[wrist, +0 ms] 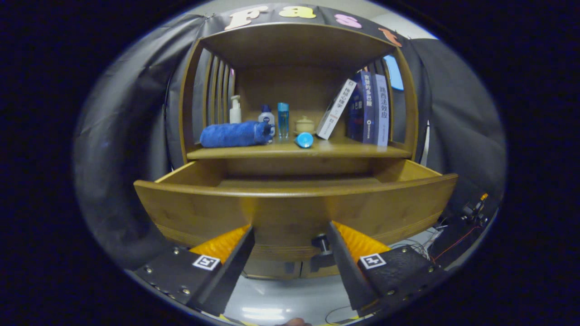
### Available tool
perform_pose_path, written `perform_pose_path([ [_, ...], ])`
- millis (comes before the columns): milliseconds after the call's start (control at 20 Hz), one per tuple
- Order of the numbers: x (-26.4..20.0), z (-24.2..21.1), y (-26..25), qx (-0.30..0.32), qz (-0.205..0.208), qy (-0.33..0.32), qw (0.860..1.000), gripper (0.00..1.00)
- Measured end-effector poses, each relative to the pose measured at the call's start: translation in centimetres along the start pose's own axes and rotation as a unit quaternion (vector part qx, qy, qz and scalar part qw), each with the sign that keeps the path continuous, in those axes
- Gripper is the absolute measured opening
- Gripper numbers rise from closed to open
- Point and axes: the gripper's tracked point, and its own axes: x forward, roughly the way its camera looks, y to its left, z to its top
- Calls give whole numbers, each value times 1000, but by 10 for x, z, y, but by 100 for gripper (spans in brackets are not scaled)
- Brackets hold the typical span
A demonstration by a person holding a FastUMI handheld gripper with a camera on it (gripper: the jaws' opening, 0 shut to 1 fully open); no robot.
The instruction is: Pull open the drawer, take out the items inside it, and place them on the countertop above the cabinet.
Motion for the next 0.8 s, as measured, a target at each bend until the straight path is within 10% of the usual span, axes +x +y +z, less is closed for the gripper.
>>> perform_pose_path([
  [800, 50, 15, 7, 28, 1, -17, 999, 96],
])
